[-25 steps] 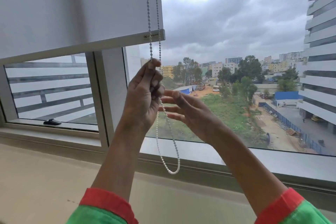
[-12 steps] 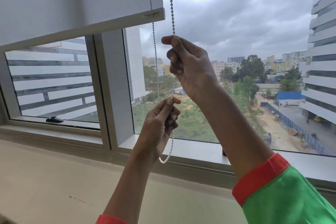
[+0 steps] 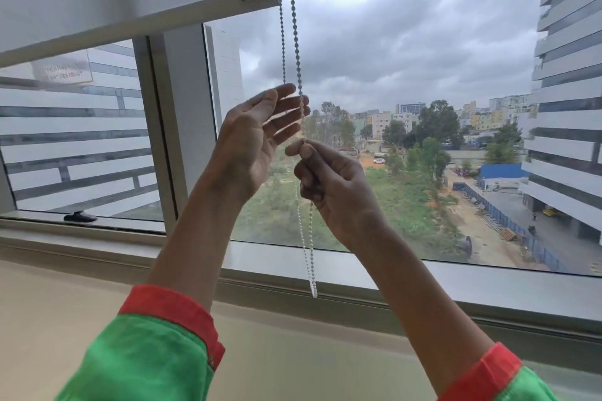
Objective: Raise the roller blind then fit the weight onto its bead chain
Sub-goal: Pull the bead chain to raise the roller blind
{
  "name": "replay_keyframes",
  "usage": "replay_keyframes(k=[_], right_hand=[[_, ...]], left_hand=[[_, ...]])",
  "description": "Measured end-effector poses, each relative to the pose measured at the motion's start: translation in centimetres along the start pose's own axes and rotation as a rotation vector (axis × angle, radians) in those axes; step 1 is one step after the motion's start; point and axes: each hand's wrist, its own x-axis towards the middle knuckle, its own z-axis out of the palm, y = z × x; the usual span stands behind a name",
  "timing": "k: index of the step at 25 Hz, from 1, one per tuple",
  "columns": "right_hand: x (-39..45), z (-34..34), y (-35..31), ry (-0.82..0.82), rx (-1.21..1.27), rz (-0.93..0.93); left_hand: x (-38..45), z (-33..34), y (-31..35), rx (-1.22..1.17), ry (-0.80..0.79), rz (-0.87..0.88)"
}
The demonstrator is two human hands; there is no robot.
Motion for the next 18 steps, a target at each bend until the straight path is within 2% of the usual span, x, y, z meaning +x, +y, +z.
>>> replay_keyframes(k=[4, 9, 13, 18], right_hand=[[-1.8, -0.3, 1.7, -0.007, 0.007, 0.033], [-3.4, -1.4, 3.3, -0.051, 0.029, 0.101], [-3.4, -3.0, 3.4, 0.045, -0.033, 0.165], [1.0, -2.2, -0.3, 0.123, -0.067, 0.089]], left_hand=[[1.9, 2.4, 2.0, -0.074, -0.017, 0.023], [0.7, 2.3, -0.5, -0.093, 0.092, 0.0], [-1.5, 0.4, -2.6, -0.127, 0.128, -0.033], [-4.0, 0.0, -5.3, -0.123, 0.159, -0.088]])
